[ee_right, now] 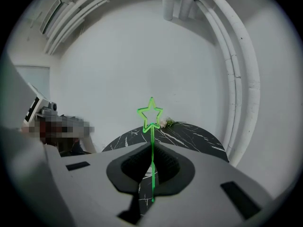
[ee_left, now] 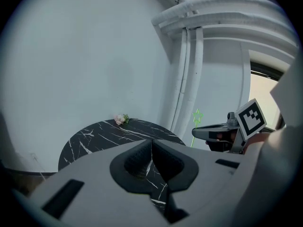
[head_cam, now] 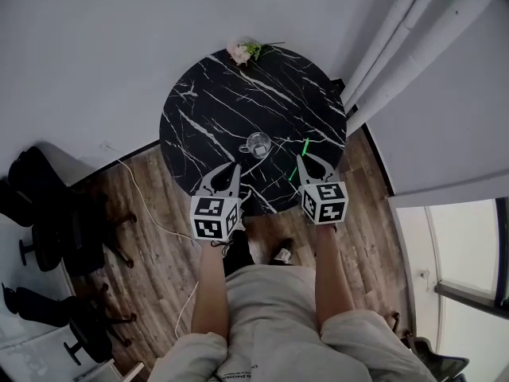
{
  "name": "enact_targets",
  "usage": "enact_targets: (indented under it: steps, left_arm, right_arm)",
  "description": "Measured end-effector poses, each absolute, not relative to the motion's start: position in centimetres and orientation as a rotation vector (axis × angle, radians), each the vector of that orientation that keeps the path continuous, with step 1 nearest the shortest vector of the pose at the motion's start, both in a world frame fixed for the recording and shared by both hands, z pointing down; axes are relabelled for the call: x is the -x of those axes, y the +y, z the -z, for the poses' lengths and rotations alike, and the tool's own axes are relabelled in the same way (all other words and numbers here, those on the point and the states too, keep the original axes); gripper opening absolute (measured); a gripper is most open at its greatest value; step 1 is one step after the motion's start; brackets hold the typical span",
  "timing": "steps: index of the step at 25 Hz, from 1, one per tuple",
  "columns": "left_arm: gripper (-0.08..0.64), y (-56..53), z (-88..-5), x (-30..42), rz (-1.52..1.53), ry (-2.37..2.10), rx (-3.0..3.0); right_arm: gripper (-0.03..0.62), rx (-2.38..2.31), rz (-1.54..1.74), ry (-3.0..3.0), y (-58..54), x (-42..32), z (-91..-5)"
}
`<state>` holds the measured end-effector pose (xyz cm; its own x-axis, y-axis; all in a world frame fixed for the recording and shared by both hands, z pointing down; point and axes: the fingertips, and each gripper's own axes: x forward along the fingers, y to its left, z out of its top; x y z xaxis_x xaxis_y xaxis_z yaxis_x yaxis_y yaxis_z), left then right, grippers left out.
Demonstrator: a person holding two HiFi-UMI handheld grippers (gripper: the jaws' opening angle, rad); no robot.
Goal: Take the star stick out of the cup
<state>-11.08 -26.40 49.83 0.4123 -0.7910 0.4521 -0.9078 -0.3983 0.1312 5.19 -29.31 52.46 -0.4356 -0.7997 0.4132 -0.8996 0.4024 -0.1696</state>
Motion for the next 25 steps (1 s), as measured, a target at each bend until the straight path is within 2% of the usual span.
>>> enact_targets:
  steps: [15,25]
  left_arm:
    - [0.023,-19.6,-51.3,9.4,-0.443,-1.511,-2.278]
    - [0.023,-19.0,-52.2,6.5,-0.46,-1.473,-2.316]
  right_arm:
    - [0.04,-1.436,-0.709,-2.485,-25.9,-3.6,-53.4]
    - [0.04,-1.464,-0.682,-2.501,-21.1,-5.2,-52.8]
